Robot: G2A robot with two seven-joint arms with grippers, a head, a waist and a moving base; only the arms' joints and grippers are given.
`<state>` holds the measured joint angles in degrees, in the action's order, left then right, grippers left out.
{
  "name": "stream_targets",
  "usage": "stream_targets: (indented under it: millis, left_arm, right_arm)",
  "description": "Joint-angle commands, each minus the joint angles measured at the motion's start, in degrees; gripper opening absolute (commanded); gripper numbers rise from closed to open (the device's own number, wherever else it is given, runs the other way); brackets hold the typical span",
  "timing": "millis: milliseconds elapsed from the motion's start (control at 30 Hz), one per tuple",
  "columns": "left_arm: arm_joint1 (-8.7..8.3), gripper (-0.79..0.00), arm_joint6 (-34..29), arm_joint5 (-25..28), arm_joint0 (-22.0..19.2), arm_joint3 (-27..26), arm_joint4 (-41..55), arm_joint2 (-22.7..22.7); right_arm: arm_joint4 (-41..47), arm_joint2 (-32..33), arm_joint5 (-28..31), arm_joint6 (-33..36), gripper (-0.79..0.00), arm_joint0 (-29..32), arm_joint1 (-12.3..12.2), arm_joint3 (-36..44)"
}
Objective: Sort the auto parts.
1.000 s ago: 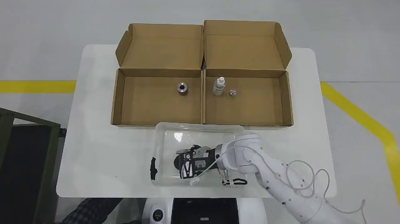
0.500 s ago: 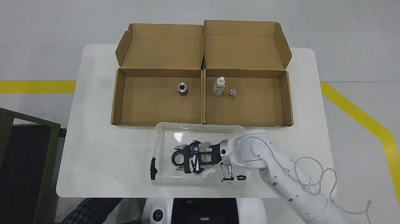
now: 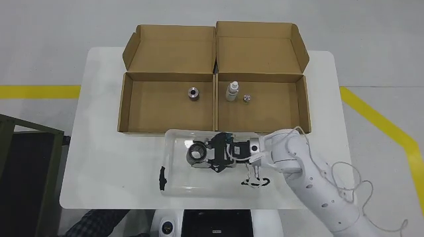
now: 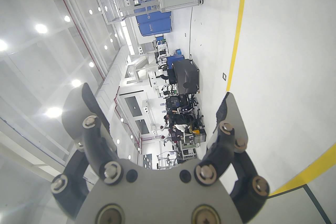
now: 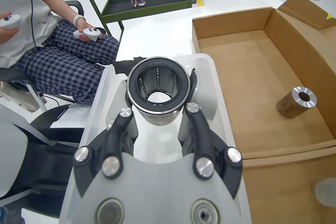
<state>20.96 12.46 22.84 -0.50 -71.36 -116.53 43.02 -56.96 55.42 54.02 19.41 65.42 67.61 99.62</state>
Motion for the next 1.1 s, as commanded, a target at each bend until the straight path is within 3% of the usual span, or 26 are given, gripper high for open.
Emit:
stream_targets:
  millis: [0, 467, 1067]
  left_arm:
    - [0.00, 0.000, 0.00, 0.00, 0.00, 0.00, 0.00, 0.00]
    - [0.00, 0.000, 0.00, 0.00, 0.00, 0.00, 0.00, 0.00]
    - [0.00, 0.000, 0.00, 0.00, 0.00, 0.00, 0.00, 0.00]
  right_arm:
    - [1.44, 0.73, 0.14, -0.13, -0.785, 0.23, -0.21, 0.18]
    - [10.92, 3.56, 0.53, -0.39, -0.785, 0.90, -1.25, -0.26]
    - [15.14, 3.82, 0.06, -2.02, -0.785, -0.63, -1.57, -2.33]
